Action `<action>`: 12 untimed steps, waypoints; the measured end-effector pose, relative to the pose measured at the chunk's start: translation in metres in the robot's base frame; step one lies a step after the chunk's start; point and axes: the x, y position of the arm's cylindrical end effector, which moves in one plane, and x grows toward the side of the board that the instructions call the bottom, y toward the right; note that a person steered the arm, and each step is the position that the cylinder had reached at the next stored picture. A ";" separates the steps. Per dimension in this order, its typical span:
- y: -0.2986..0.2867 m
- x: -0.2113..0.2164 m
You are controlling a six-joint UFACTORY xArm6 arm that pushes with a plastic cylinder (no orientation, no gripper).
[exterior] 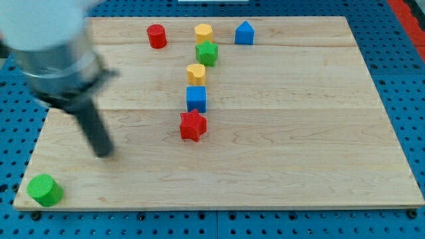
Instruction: Move the green circle below the red star
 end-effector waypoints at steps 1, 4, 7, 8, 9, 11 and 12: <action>-0.078 0.018; -0.058 0.100; 0.082 0.083; 0.027 0.100; 0.016 0.083; 0.104 0.032; 0.129 0.029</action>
